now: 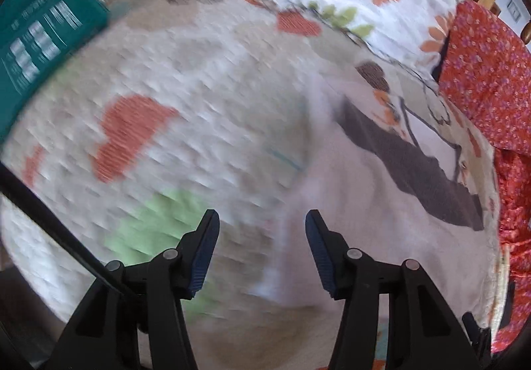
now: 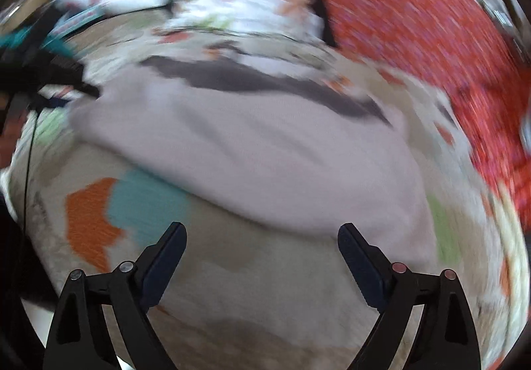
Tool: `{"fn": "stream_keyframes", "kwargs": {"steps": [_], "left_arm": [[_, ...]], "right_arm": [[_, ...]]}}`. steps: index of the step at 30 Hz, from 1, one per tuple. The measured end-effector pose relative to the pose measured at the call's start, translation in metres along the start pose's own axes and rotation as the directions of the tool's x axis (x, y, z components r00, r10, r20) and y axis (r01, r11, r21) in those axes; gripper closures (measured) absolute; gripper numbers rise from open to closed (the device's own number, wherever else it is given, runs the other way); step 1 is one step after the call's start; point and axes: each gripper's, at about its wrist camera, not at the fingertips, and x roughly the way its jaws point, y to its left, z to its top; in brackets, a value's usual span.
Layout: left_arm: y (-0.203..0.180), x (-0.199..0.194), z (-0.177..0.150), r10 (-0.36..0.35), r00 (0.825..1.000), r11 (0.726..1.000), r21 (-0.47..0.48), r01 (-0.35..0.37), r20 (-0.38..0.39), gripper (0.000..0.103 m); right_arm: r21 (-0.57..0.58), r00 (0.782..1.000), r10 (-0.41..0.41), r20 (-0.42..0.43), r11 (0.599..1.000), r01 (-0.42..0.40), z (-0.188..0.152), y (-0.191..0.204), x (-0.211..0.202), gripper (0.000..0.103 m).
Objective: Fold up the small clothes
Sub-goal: 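Grasp the side edge of the white top with the right gripper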
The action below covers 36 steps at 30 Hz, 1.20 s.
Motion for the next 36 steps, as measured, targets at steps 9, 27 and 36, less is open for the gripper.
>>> {"fn": "stream_keyframes", "kwargs": {"steps": [9,27,36], "left_arm": [[0.057,-0.047,0.021,0.218,0.942,0.976,-0.064,-0.209,0.256,0.037],[0.111,-0.040,0.022,0.152,0.973,0.950,-0.297,-0.095,0.174,0.037],[0.059,-0.016,0.000,0.084,0.990,0.985,-0.162,-0.066,0.109,0.037]], "right_arm": [[-0.382,0.998,0.055,0.040,0.923,-0.035,0.061,0.148,0.058,0.027],[-0.203,0.997,0.077,0.031,0.977,-0.069,0.143,0.159,0.079,0.096],[0.407,0.991,-0.026,0.134,0.913,-0.031,0.107,-0.093,-0.009,0.096]]}}
